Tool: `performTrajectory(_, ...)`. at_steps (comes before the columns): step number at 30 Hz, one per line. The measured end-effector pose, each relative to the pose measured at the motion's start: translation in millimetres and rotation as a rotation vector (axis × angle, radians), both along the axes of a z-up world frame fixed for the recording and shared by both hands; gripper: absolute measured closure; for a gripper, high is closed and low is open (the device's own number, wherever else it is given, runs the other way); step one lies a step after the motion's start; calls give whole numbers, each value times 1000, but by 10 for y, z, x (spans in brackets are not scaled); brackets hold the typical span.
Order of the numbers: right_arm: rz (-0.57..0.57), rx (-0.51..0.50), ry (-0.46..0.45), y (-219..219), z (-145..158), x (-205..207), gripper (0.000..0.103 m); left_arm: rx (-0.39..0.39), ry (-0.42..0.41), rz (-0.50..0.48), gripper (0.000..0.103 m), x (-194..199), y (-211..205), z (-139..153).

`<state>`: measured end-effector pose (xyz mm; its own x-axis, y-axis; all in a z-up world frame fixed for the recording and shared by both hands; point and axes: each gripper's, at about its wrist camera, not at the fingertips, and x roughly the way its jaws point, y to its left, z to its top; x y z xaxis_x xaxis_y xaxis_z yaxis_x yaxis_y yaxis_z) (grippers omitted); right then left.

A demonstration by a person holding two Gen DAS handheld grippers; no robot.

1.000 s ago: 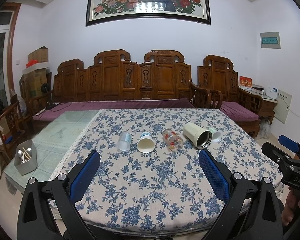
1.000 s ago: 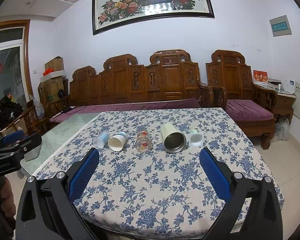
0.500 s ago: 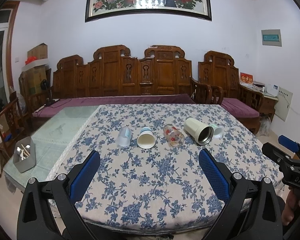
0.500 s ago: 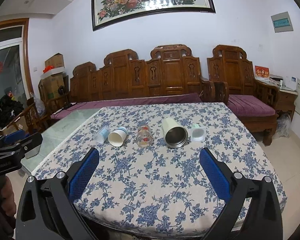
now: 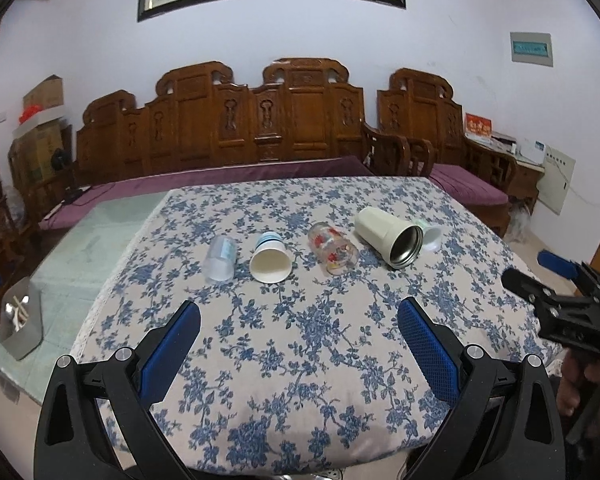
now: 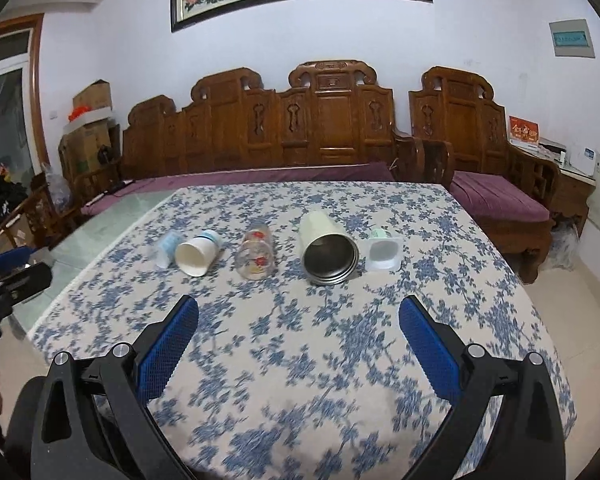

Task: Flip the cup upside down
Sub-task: 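Move the right gripper toward the cream cup lying on its side and grasp it, then lift the cream cup with the right gripper and rotate it toward the left gripper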

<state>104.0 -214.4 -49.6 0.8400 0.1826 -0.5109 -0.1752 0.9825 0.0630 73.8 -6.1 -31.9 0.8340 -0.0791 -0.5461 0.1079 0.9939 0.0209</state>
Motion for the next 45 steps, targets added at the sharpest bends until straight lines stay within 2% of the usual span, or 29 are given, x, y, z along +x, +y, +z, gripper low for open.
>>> performTrajectory(10,24,-89,47,-14,-85,939,4,9,87,-14,8,624,64,-239)
performTrajectory(18,78,-151,165,81,-228,1783,8,8,174,-6,8,1129,194,-568)
performTrajectory(29,137,-197,373,344,-590,2888,11,-3,247,-29,8,1567,282,-954)
performTrajectory(34,148,-215,526,423,-814,3285,12,-2,281,-49,8,1645,258,-1129)
performTrajectory(40,135,-210,652,422,-988,3572,13,-29,307,-56,8,1661,225,-1241)
performTrajectory(42,161,-211,711,454,-1071,3611,13,-27,310,-61,8,1651,192,-1260)
performTrajectory(45,147,-262,734,497,-1140,3650,24,-25,309,-68,8,1643,158,-1260)
